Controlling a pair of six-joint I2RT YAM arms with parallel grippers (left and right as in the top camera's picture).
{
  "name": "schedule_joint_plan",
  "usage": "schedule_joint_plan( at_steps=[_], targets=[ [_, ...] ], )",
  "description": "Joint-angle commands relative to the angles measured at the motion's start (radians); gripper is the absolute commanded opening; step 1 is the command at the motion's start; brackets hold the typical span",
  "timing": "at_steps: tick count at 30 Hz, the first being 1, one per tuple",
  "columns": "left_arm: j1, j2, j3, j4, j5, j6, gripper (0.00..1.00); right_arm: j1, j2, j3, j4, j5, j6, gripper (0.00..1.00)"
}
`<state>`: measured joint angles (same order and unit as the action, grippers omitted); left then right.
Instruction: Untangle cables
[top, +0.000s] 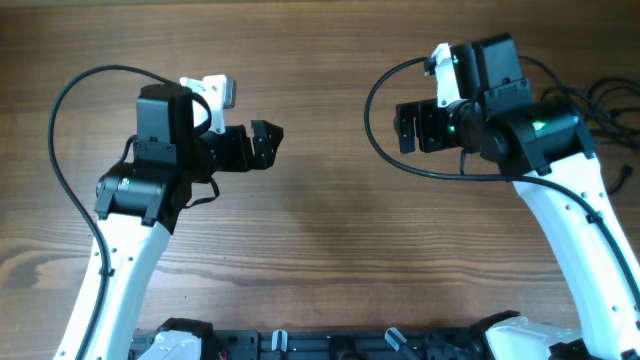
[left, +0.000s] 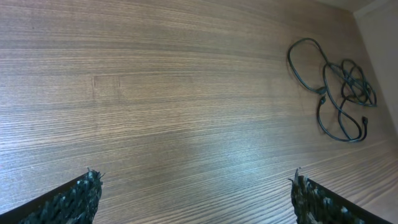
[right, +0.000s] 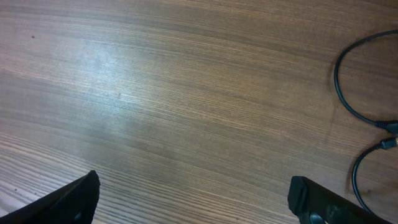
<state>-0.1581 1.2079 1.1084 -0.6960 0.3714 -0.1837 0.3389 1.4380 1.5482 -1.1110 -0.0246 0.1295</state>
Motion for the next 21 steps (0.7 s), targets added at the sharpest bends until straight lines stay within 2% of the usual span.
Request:
schedule_joint_plan(
  at_steps=[1, 3, 6, 9, 15, 21],
  targets=[
    [-0.003, 0.0, 0.005, 0.0, -0.006, 0.023, 1.0, 0.001, -0.01, 0.005, 0.026, 0.017, 0.002, 1.0],
    [-0.003, 0.0, 0.005, -0.001, -0.006, 0.023, 1.0, 0.001, -0.031, 0.001, 0.083, 0.025, 0.0, 1.0],
    [-0.003, 0.0, 0.005, -0.001, -0.006, 0.023, 1.0, 0.0, -0.132, -0.08, 0.273, 0.024, -0.018, 1.0],
    [-0.003, 0.0, 0.005, -0.001, -0.006, 0.023, 1.0, -0.025, -0.299, -0.282, 0.485, 0.024, -0.026, 1.0],
    [-0.003, 0.0, 0.005, -0.001, -0.006, 0.023, 1.0, -0.082, -0.67, -0.702, 0.786, 0.024, -0.075, 1.0],
    [-0.003, 0.0, 0.005, -0.001, -0.006, 0.023, 1.0, -0.124, -0.95, -1.007, 1.009, -0.009, -0.074, 1.0]
  ],
)
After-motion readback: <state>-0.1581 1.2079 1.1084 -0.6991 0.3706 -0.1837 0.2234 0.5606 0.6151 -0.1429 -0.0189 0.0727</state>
